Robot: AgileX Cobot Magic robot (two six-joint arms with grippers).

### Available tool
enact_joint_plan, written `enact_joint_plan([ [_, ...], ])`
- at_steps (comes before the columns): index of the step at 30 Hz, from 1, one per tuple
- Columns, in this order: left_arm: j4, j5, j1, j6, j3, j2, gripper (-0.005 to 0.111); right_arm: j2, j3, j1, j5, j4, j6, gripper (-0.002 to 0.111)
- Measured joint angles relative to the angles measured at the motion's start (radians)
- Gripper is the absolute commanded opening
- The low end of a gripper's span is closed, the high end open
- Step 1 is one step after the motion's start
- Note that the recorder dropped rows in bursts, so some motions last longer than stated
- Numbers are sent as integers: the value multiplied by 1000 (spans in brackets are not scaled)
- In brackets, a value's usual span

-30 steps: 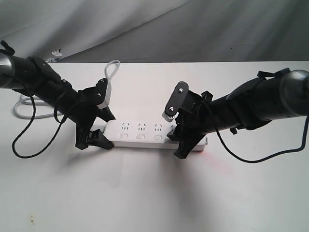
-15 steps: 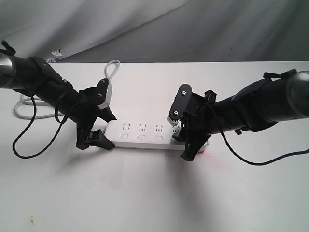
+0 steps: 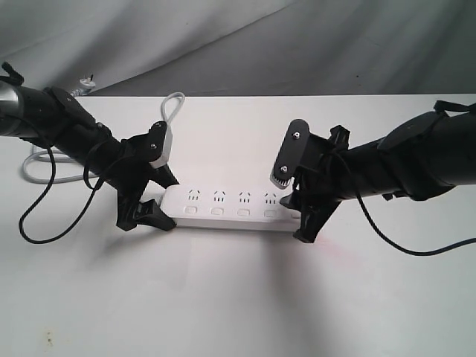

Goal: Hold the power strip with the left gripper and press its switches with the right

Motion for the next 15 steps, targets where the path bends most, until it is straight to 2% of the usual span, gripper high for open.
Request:
enact_joint_plan([
  [15,0,0,0,0,0,0,54,38,14,-27,-30,-3,3,48],
])
